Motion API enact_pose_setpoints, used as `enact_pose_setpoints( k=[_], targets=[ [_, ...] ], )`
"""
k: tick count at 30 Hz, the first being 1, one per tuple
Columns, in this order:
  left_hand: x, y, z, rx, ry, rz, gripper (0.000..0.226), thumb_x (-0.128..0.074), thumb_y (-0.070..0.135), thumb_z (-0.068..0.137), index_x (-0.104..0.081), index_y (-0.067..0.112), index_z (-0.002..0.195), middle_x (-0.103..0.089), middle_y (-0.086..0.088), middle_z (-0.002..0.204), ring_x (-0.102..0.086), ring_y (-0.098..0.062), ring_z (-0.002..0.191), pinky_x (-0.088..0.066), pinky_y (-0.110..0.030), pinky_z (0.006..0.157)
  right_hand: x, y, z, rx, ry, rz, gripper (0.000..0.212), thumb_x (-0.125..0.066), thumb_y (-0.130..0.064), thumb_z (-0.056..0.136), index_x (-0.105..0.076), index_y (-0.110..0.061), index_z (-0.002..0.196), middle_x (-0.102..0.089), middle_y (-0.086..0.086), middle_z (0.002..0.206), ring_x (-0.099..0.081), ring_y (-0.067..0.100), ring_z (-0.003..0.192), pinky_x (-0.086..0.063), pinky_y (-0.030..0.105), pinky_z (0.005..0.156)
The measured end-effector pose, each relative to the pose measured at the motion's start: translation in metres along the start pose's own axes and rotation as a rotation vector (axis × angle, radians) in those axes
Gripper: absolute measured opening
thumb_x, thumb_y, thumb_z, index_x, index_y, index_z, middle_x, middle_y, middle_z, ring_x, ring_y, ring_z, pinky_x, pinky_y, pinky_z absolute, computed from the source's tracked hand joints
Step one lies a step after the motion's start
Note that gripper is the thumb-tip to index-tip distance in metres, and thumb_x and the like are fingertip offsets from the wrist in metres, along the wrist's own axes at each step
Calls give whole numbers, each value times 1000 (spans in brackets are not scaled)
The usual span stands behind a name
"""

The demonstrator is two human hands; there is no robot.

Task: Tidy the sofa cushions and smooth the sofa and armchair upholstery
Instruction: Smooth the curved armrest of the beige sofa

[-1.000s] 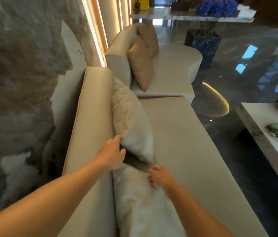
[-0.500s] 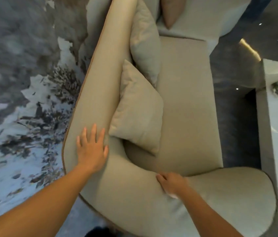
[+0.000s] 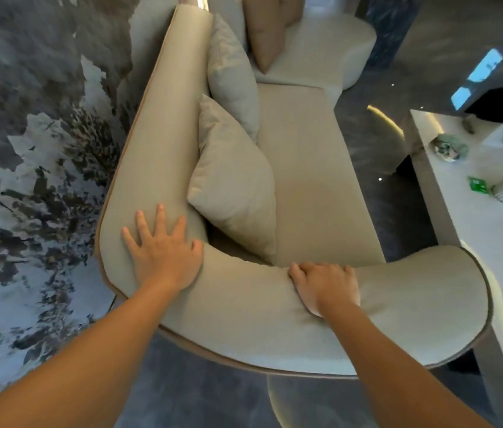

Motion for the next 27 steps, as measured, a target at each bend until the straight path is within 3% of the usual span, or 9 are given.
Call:
enact_pose_setpoints(
  k=[3,5,9,11,13,15,19,27],
  targets=[
    [-1,-3,-16,-31,30,-58,53,-22,60,89,-44,48,136,-8,2,165,6,-33,149,2,-63,117,-6,3,-3,-14,-54,26,76,-4,-61,85,-67,-30,114,-69,9,119,-57,32,111,-31,54,103],
    [-7,-6,-33,14,42,-84,60,-14,65,85,-40,52,138,-6,5,165,8,-31,148,4,-66,114,-12,5,-3,-1,-124,84,76,-7,-66,85,-61,-32,126,-62,9,131,-51,33,121,-24,57,109],
    [-13,-5,-47,28,84,-73,64,-5,67,84,-34,54,140,-9,8,164,10,-35,148,8,-69,110,-13,3,-4,35,-43,108,80,-6,-71,81,-63,-33,121,-64,6,128,-52,32,116,-29,51,99],
    [-9,11,-39,-90,119,-33,61,-6,61,88,-39,52,137,-21,12,162,3,-35,148,7,-69,108,-10,4,-2,32,16,105,80,-6,-71,79,-65,-32,115,-67,5,123,-54,30,112,-29,50,92],
    [-10,37,-38,-335,120,42,60,-7,56,90,-45,49,136,-34,19,155,-12,-27,149,0,-64,112,-9,4,0,31,33,102,78,-7,-72,79,-66,-32,111,-68,4,119,-55,29,110,-29,49,90],
    [-12,51,-39,-464,101,58,69,-2,59,86,-49,48,134,-42,24,149,-25,-19,146,-7,-58,116,-8,4,-2,25,43,100,75,-9,-71,80,-66,-32,108,-69,4,117,-57,28,110,-30,48,90],
    [-10,51,-42,-504,96,-19,65,-9,64,83,-59,45,120,-58,24,132,-40,-16,133,-5,-54,117,-7,7,-5,-21,12,78,66,-12,-71,81,-63,-34,99,-68,3,120,-57,27,112,-32,45,89],
    [-8,37,-37,-620,69,-171,61,-18,64,82,-68,38,104,-61,22,120,-37,-12,130,0,-53,117,-3,-9,-19,-166,-48,92,61,-16,-71,84,-65,-37,98,-69,-2,118,-58,22,109,-39,42,94]
  ],
)
Point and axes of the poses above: each hand's wrist, its own z-axis towards the middle knuckle, its own x-axis out of the back of the hand, y = z × x, the point moved 10 cm from there along z, towards the middle knuckle
